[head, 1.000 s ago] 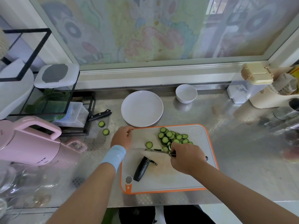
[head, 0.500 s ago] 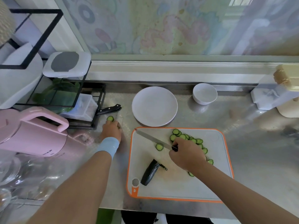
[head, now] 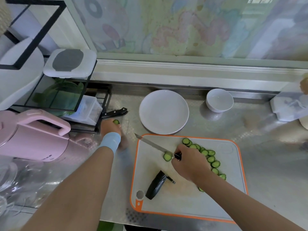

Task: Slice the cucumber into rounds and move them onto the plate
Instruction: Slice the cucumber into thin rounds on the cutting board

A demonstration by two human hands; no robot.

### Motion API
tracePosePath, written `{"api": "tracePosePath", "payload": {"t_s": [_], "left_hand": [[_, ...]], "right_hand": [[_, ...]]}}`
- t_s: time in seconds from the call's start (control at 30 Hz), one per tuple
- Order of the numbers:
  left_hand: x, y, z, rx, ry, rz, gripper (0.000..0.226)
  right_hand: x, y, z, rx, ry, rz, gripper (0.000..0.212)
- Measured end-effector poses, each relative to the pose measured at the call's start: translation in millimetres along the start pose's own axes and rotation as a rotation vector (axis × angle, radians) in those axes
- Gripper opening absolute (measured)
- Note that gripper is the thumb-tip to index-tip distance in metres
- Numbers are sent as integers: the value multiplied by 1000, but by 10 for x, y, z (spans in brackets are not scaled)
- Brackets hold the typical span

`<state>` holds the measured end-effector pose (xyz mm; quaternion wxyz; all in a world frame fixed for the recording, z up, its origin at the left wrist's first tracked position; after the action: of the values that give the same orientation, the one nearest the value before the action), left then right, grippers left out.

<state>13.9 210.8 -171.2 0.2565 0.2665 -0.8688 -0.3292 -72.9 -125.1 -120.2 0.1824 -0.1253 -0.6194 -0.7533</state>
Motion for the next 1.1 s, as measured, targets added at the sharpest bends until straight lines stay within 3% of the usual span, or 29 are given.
{"api": "tracePosePath", "payload": {"t_s": [0.2, 0.33, 0.57, 0.73, 0.83, 0.93, 1.0, 1.1], "left_hand": [[56, 54, -36, 26, -36, -14, 8], [439, 71, -129, 249, -40, 31, 12], [1352, -551, -150, 311, -92, 442, 14], [1594, -778, -232, 272, -81, 546, 19], [1643, -680, -331, 221, -159, 490, 21], [1618, -583, -439, 87, -346, 412, 35], [1624, -706, -400, 30, -348, 505, 41], [1793, -976, -289, 97, -190, 755, 51]], "right_hand": [[-55, -5, -23, -16, -18, 15, 9], [-57, 56, -79, -81, -59, 23, 11], [81, 140, -285, -238, -189, 22, 18], [255, 164, -438, -240, -270, -9, 30], [339, 123, -508, -253, -290, -12, 34], [411, 114, -559, -243, -316, -26, 29], [448, 107, -573, -244, -327, -34, 29], [511, 89, -590, -247, -343, -42, 26]]}}
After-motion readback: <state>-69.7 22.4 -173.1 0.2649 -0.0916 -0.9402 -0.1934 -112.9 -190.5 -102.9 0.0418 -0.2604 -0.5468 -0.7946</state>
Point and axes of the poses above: each hand's wrist, its own x-axis away from the middle knuckle, its own y-axis out of the back of the hand, z = x × y, the point moved 8 cm from there along -x, towards the middle knuckle, and after that the axes turned 15 degrees about x, right-handed, at the moved point
